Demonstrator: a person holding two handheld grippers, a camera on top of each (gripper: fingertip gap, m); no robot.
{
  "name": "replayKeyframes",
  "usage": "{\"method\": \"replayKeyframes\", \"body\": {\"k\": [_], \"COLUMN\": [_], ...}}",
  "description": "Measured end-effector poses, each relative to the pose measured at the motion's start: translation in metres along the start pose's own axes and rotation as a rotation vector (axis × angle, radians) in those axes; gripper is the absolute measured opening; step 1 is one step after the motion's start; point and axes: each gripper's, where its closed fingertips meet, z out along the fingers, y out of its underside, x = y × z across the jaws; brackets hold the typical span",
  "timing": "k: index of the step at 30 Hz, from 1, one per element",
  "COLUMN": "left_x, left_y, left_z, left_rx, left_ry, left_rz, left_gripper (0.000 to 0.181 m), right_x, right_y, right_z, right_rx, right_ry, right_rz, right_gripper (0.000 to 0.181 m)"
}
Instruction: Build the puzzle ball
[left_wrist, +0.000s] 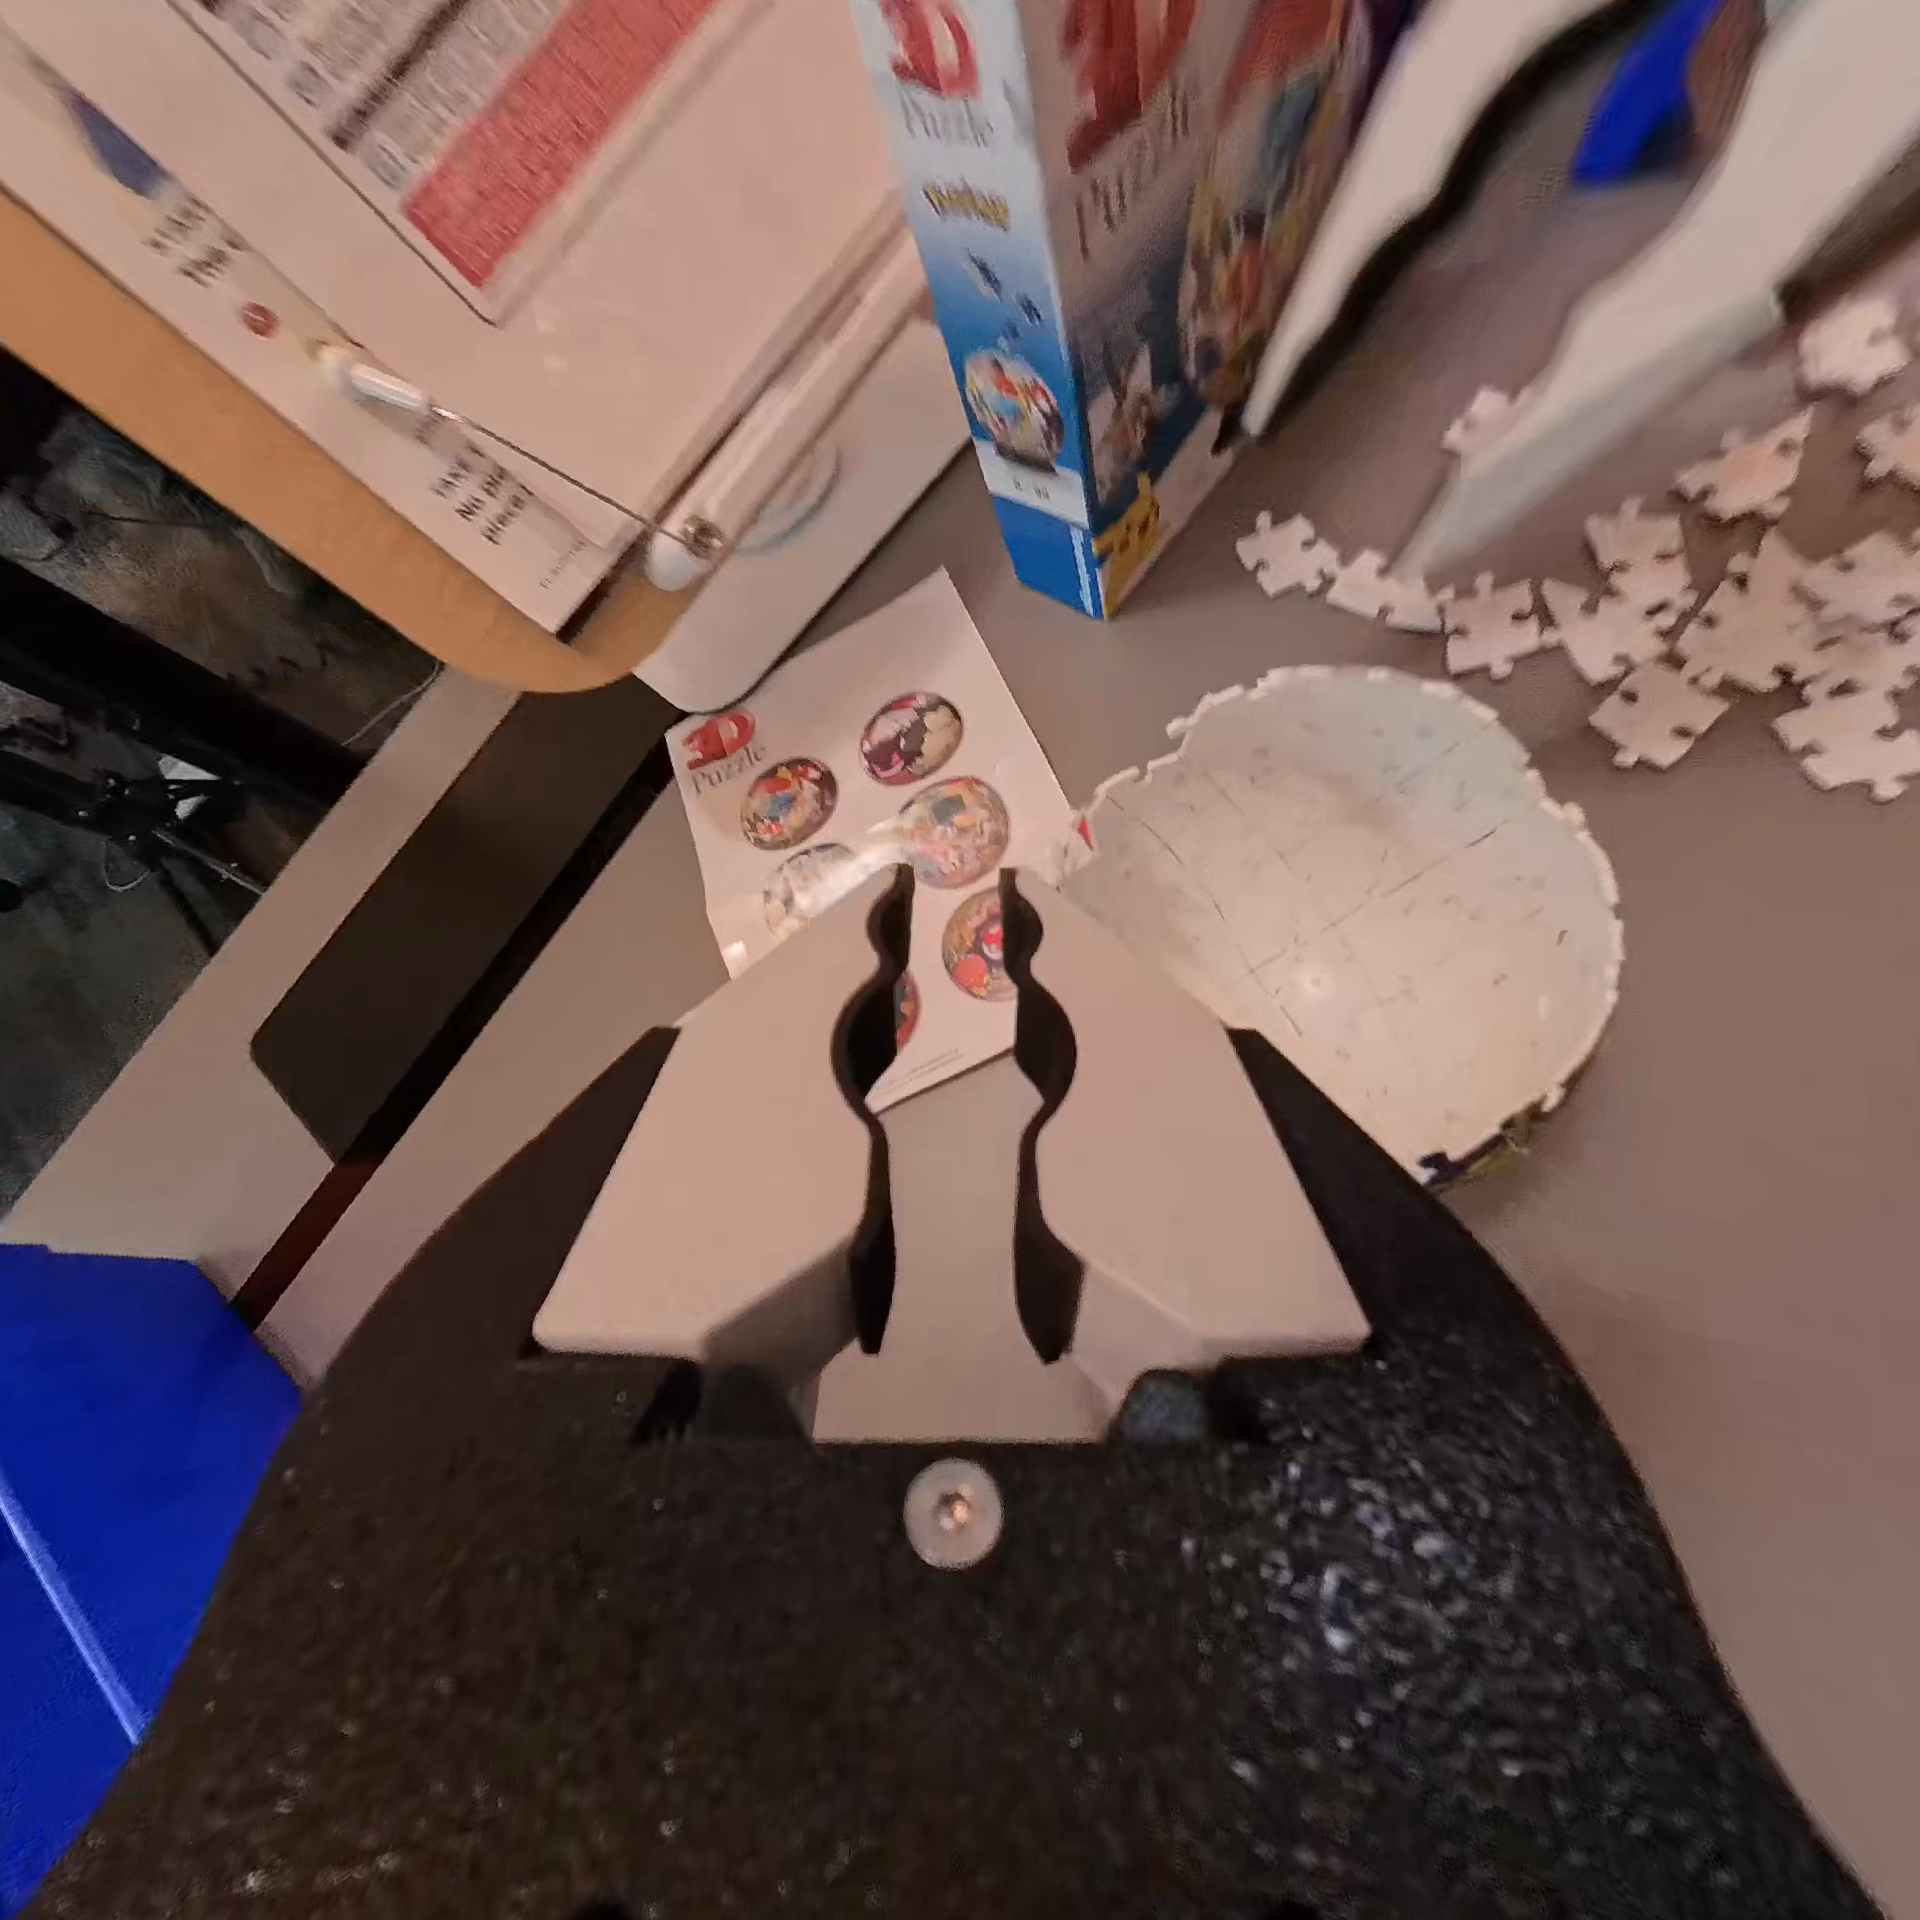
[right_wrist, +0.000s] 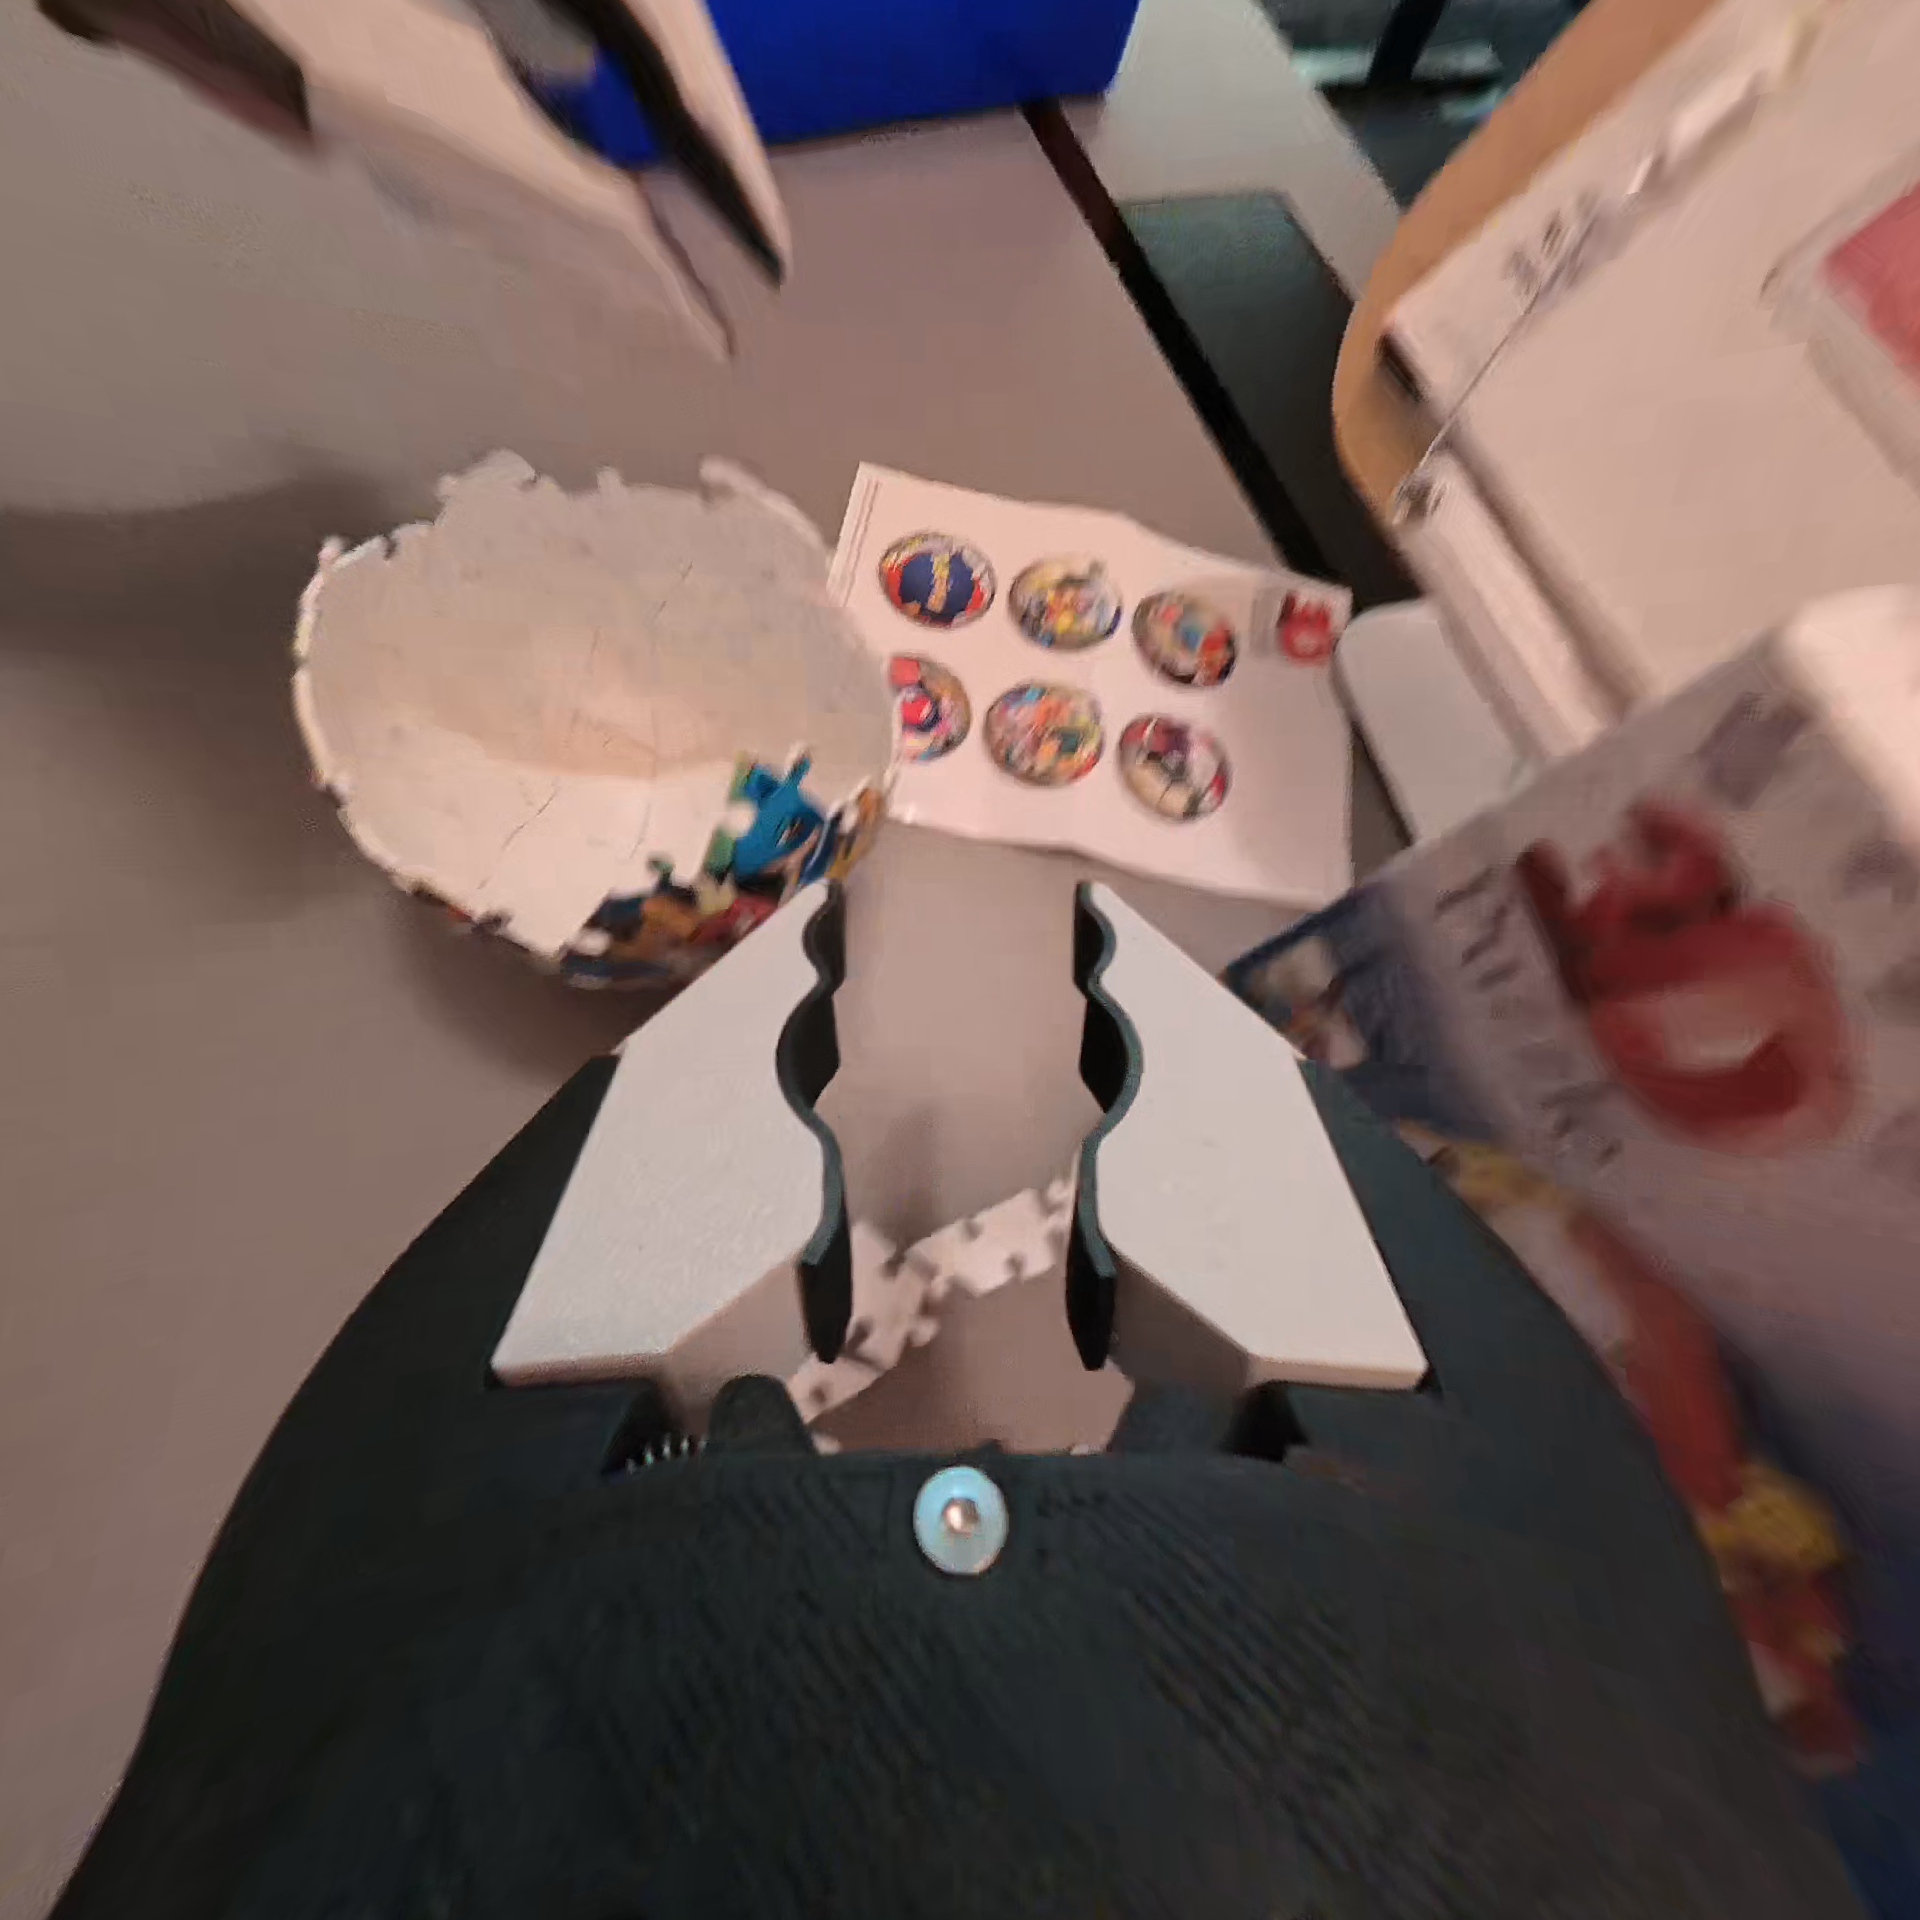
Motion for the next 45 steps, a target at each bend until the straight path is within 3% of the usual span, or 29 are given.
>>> {"method": "replayKeyframes", "body": {"k": [5,8,11,15,18,23,27,30,35,45], "left_x": [-0.012,-0.016,0.002,0.033,0.058,0.078,0.092,0.097,0.112,0.176], "left_y": [0.013,0.051,0.102,0.138,0.129,0.11,0.103,0.103,0.104,0.109], "left_z": [-0.015,-0.013,0.002,0.024,0.035,0.047,0.048,0.047,0.04,0.007], "left_rx": [0.017,-0.095,-0.245,-0.274,-0.176,-0.076,-0.012,-0.007,-0.008,-0.022], "left_ry": [0.031,0.065,0.188,0.36,0.494,0.585,0.63,0.613,0.586,0.494], "left_rz": [-0.07,-0.106,-0.125,-0.002,0.0,-0.004,0.004,0.012,0.035,0.012], "left_gripper": [0.024,0.033,0.036,0.043,0.048,0.067,0.065,0.063,0.062,0.057], "right_x": [-0.04,-0.051,-0.064,-0.072,-0.076,-0.079,-0.085,-0.094,-0.098,-0.147], "right_y": [0.039,0.05,0.059,0.076,0.076,0.072,0.068,0.066,0.07,0.09], "right_z": [0.004,0.013,0.024,0.044,0.055,0.063,0.069,0.069,0.063,0.023], "right_rx": [0.054,0.114,0.108,0.028,0.012,-0.018,-0.028,-0.022,-0.017,-0.058], "right_ry": [-0.018,0.017,0.005,-0.046,-0.115,-0.14,-0.168,-0.213,-0.255,-0.47], "right_rz": [0.153,0.252,0.299,0.284,0.293,0.209,0.137,0.1,0.09,-0.011], "right_gripper": [0.068,0.069,0.071,0.075,0.07,0.076,0.078,0.067,0.064,0.061]}}
